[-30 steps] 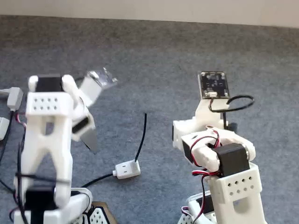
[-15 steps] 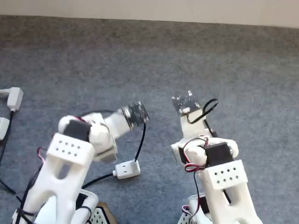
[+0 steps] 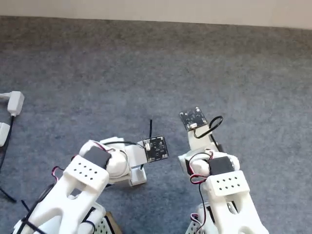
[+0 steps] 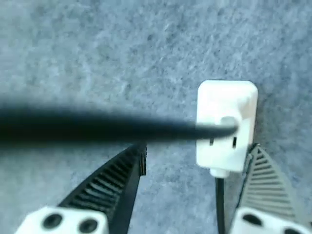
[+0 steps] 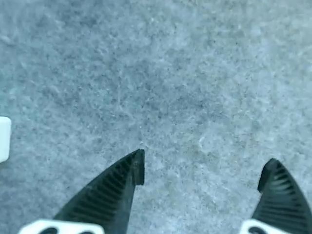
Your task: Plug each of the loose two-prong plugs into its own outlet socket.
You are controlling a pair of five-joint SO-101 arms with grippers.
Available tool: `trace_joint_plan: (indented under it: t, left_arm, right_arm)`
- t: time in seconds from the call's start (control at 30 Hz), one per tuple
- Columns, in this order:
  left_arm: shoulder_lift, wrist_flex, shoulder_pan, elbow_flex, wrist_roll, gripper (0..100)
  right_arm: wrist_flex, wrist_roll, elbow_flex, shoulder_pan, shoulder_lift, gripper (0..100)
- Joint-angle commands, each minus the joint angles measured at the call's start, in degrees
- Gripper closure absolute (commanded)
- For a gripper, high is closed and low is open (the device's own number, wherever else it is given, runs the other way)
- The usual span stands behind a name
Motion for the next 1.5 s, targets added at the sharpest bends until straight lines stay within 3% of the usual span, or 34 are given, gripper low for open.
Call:
trace_joint_plan:
  t: [0.0, 0.2, 0.27, 0.4, 0.47, 0.77, 0.9, 1.13, 1.3, 1.47]
  left_arm:
    - [-0.75, -10.29, 0.75, 6.55, 0.7, 69]
    - [-0.84, -14.51, 0.48, 10.86, 0.7, 70]
    - [-0.92, -14.86, 0.4, 10.95, 0.7, 76]
    - [-1.27, -14.95, 0.4, 10.24, 0.62, 100]
    - [-1.19, -14.51, -0.57, 8.75, 0.7, 98]
    - [-1.27, 3.08, -13.76, -7.52, -3.43, 100]
    - [0.92, 2.99, -26.07, -16.4, -3.34, 100]
    - [28.53, -8.26, -49.63, -31.96, -3.16, 100]
    - [49.8, -8.0, -57.89, -50.95, 0.35, 100]
    - [63.78, -5.27, -61.32, -63.96, 0.35, 100]
  right_arm:
    - [-1.01, 0.44, -0.13, 0.75, -1.01, 64.9]
    - [-1.1, 0.44, -0.13, 0.57, -1.01, 64.9]
    - [-1.1, 0.44, -0.13, 0.48, -1.01, 64.9]
    - [-1.01, 0.44, -0.04, 0.66, -0.57, 64.9]
    - [-0.92, 0.44, -0.04, 0.75, -0.57, 64.9]
    - [-1.1, 0.44, -0.04, 0.66, -0.57, 64.9]
    - [-1.1, 0.44, -0.04, 0.75, -0.57, 64.9]
    - [-1.01, -2.81, -0.13, 0.84, -1.01, 65.2]
    - [-1.1, -2.9, -0.13, 0.84, -1.01, 65.8]
    - [-1.36, -2.73, -0.13, 0.84, -1.01, 72.8]
